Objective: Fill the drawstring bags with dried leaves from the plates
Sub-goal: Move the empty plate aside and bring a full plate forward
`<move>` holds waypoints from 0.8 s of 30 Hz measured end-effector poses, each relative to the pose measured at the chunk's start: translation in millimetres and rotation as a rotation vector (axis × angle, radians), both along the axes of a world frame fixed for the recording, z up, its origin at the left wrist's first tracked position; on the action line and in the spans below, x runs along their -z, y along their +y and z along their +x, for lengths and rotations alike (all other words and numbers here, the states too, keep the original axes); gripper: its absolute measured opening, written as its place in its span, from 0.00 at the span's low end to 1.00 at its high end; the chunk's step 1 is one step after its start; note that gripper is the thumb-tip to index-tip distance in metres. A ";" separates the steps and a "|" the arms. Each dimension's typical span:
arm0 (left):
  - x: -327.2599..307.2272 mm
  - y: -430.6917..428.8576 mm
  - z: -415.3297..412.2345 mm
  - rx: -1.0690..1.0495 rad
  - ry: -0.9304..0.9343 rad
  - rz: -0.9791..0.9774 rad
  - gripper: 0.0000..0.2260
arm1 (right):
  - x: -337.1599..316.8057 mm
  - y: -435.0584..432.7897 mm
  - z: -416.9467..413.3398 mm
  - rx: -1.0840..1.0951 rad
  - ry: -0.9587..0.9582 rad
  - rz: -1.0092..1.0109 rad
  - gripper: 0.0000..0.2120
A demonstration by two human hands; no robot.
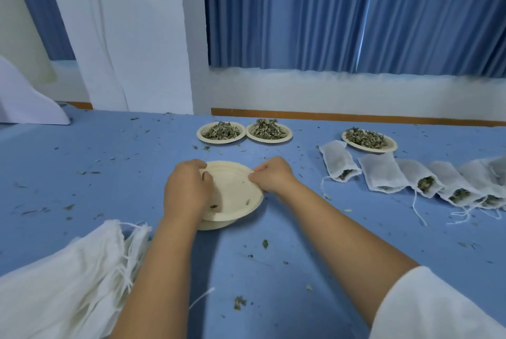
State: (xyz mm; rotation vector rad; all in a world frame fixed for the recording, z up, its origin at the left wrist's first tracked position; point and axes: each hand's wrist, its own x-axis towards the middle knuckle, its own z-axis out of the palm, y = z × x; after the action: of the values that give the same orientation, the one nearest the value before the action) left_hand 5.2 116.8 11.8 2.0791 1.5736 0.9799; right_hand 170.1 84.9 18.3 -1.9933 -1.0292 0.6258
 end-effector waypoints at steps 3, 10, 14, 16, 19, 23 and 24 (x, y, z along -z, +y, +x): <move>10.1 6.9 -3.5 0.009 0.041 -0.085 0.14 | 7.0 17.1 -11.6 0.003 -0.084 -0.002 0.13; 17.3 12.8 -4.3 0.020 0.337 -0.121 0.11 | 31.0 27.7 -17.0 -0.053 -0.348 0.011 0.14; 16.2 13.8 -3.6 0.003 0.364 -0.115 0.10 | 31.9 38.4 -5.6 -0.038 -0.414 0.014 0.23; 14.9 15.1 -0.8 0.004 0.306 -0.089 0.08 | 29.9 47.3 7.1 0.002 -0.356 0.029 0.22; 12.6 16.9 5.1 0.034 0.277 -0.066 0.05 | 30.3 63.1 25.5 0.001 -0.397 -0.018 0.19; 5.3 25.8 16.6 0.087 0.223 -0.083 0.09 | 33.1 88.7 44.0 0.012 -0.523 -0.118 0.10; 3.9 27.1 19.5 0.107 0.206 -0.082 0.08 | 33.3 95.3 49.8 0.012 -0.539 -0.129 0.07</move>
State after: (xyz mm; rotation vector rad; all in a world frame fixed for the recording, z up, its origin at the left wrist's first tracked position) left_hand 24.7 144.0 7.9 2.2398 1.5509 0.6712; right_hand 219.8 180.2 -15.1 -2.3453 -1.3119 0.1428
